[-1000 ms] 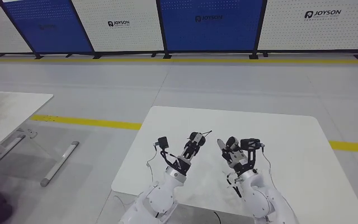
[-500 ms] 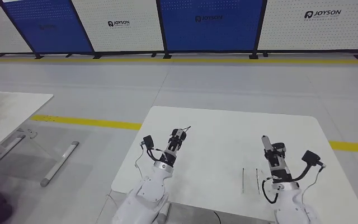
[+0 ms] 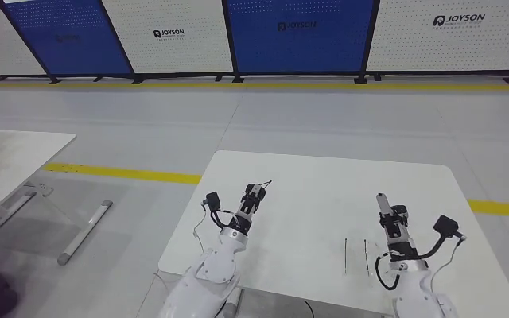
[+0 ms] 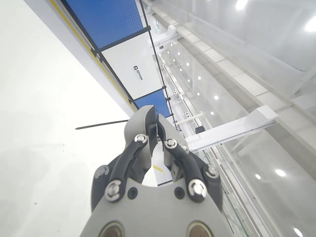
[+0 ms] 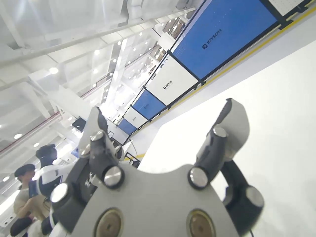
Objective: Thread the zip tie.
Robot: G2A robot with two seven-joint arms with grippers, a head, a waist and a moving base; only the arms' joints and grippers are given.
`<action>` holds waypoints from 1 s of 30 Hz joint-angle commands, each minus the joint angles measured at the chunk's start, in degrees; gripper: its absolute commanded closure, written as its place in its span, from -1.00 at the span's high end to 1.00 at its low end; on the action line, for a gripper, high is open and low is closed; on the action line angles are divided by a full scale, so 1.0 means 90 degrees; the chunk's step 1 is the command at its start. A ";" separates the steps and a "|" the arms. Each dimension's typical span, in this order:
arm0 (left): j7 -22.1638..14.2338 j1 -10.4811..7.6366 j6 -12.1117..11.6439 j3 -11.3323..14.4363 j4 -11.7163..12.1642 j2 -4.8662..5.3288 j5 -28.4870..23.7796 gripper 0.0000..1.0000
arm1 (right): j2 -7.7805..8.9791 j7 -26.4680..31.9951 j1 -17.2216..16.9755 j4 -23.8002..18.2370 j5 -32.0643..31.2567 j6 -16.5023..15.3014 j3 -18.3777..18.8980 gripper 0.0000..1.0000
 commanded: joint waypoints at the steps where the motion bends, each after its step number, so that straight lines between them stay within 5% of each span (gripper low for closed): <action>1: 0.0182 -0.0076 0.0013 0.0060 0.0084 -0.0030 -0.0004 -1.00 | -0.0003 -0.0036 -0.0028 -0.0035 0.0658 0.0165 0.0232 1.00; 7: 0.0572 -0.0266 0.0000 0.0163 0.0346 -0.0090 0.0219 -1.00 | 0.0033 -0.0106 -0.0244 -0.0157 0.1643 0.0674 0.1065 1.00; 11: 0.0668 -0.0366 0.0013 0.0220 0.0526 -0.0123 0.0264 -1.00 | 0.0041 -0.0012 -0.0223 -0.0177 0.1812 0.1136 0.1228 1.00; 30: 0.0668 -0.0366 0.0013 0.0220 0.0526 -0.0123 0.0264 -1.00 | 0.0041 -0.0003 -0.0218 -0.0185 0.1812 0.1155 0.1229 1.00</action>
